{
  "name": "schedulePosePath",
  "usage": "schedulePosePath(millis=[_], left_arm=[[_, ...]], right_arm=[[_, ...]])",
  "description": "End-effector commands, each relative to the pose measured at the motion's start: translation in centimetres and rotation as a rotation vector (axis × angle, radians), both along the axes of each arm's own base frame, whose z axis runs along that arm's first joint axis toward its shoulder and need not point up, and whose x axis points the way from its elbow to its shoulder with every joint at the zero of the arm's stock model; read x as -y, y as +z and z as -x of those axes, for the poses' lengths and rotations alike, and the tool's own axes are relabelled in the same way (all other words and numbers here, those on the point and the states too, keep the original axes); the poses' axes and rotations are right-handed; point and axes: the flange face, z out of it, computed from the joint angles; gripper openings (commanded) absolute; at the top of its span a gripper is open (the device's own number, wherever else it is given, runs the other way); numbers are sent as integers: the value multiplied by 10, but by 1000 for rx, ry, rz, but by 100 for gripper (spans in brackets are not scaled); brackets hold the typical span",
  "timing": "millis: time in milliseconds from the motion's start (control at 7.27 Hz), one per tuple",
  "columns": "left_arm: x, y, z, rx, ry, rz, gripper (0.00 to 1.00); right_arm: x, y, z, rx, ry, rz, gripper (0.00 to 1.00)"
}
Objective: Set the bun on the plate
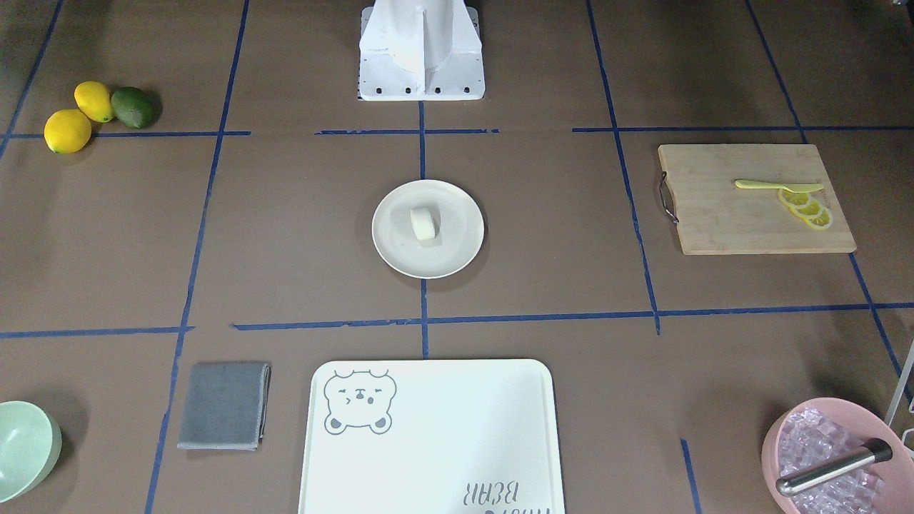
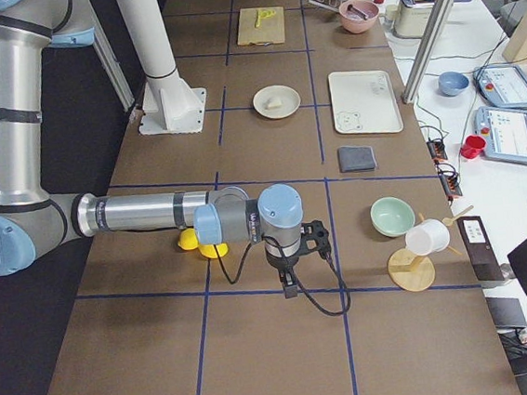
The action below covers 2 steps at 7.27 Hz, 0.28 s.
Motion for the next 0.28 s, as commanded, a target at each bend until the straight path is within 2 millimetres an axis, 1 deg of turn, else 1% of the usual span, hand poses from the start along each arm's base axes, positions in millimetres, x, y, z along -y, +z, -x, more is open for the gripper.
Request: schedulePosePath(millis=[0,138], left_arm=[[-1,3,0,0,0,9,100],[-1,1,0,-1,-2,11,100]], right_arm=[[0,0,0,-2,-2,-2,100],[0,0,0,-2,-2,-3,100]])
